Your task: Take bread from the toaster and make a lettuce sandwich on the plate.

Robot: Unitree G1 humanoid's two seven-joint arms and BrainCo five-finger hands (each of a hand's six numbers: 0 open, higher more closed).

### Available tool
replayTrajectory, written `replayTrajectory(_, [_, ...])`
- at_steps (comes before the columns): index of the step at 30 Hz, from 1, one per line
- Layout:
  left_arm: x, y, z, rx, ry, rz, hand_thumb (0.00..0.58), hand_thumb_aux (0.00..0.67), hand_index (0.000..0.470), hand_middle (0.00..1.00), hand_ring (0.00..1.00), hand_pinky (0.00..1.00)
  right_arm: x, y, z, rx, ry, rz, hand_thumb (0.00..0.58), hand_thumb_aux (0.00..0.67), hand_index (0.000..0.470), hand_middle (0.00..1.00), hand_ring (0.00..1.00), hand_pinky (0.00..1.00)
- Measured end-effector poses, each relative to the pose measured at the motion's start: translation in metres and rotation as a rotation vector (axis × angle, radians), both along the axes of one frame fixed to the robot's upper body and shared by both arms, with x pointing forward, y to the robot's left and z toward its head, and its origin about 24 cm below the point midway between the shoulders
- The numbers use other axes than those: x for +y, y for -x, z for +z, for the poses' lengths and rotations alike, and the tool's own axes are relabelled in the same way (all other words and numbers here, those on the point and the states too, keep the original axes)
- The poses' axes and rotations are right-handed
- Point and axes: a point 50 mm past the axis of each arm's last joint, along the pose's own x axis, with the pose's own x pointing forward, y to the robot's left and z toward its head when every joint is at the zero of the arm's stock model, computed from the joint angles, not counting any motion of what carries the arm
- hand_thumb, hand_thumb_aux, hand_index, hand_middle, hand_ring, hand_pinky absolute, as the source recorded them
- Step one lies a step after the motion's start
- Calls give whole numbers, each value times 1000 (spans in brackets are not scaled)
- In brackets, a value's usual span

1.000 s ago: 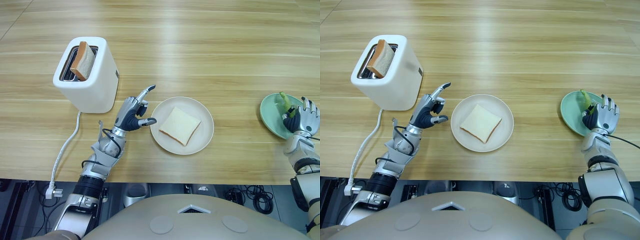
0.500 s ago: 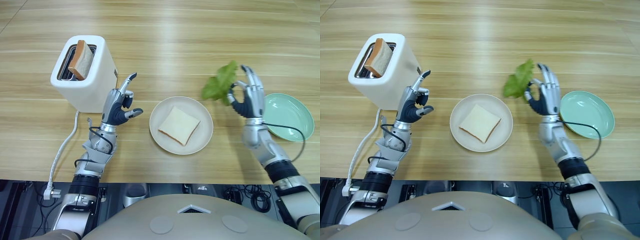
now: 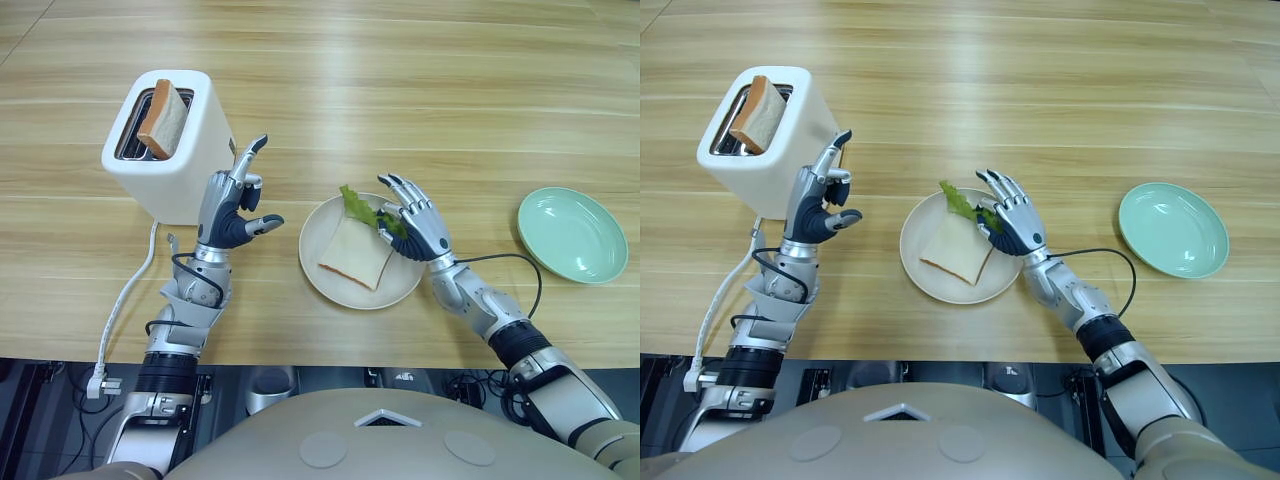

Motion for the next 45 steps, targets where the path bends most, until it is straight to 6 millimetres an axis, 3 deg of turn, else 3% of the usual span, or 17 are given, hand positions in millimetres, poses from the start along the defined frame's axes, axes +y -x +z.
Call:
replayTrajectory(5, [12,-1,6,-26,3,58,0,0,0,902,902,902,-3,14,-1,5,-2,59,580,670,460,0,0,0])
replayTrajectory(9, [32,-2,17,-77,-7,152,0,0,0,894,894,894,-6,29,16,-69,-41,117,580,670,460,0,0,0])
replayTrajectory(15, [39,-4,19,-82,0,206,0,0,0,894,894,894,10,38,31,-147,-37,204,580,670,460,0,0,0])
replayTrajectory(20, [40,-8,16,-66,2,213,0,0,0,890,890,890,24,44,23,-121,-3,256,580,670,460,0,0,0])
replayTrajectory(26, [38,-11,16,-64,-1,209,0,0,0,890,890,890,27,45,-5,-18,77,246,580,670,460,0,0,0])
replayTrajectory(33, [40,-10,15,-63,-7,222,0,0,0,894,894,894,23,36,-4,-37,86,221,580,670,460,0,0,0])
replayTrajectory(37, [41,-9,14,-63,-4,228,0,0,0,894,894,894,11,26,12,-94,33,160,580,670,460,0,0,0])
replayTrajectory(42, [41,-9,13,-61,-1,233,0,0,0,894,894,894,-15,-11,61,-269,-40,25,580,670,460,0,0,0])
replayTrajectory(45, [41,-9,12,-57,2,233,0,0,0,898,898,898,-19,-23,77,-323,-61,-8,580,670,460,0,0,0])
